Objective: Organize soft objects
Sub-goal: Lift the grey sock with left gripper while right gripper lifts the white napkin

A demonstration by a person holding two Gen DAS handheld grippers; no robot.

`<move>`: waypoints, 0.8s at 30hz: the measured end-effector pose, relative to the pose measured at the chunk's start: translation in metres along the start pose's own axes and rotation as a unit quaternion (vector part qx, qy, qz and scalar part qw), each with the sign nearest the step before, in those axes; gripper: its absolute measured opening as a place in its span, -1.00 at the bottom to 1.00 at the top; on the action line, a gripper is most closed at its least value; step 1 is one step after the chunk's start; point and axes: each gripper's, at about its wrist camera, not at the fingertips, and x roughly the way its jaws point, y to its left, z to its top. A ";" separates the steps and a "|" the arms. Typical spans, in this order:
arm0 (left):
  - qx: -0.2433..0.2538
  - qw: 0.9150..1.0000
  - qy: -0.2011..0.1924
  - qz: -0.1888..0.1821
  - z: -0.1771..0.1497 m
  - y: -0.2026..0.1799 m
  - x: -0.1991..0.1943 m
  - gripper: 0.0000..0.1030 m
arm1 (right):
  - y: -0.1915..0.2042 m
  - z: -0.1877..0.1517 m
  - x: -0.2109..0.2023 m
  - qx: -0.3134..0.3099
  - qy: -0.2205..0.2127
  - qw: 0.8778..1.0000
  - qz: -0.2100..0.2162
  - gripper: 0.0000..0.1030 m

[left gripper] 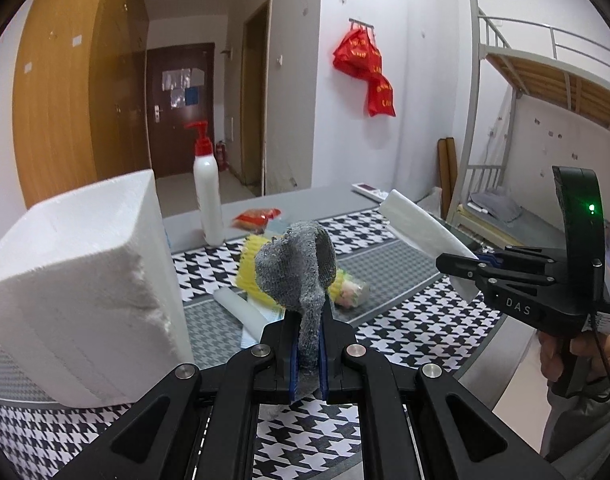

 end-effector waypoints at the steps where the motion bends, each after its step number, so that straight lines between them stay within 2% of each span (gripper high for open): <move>1: 0.000 1.000 -0.003 0.000 0.001 0.001 -0.001 -0.85 | 0.001 0.001 -0.002 -0.001 -0.003 1.000 0.001 -0.75; 14: 0.010 0.999 -0.041 0.003 0.012 0.005 -0.018 -0.85 | 0.012 0.013 -0.025 -0.010 -0.040 0.999 0.015 -0.75; 24: 0.009 0.997 -0.064 0.029 0.026 0.015 -0.030 -0.85 | 0.023 0.027 -0.037 -0.019 -0.065 0.997 0.033 -0.75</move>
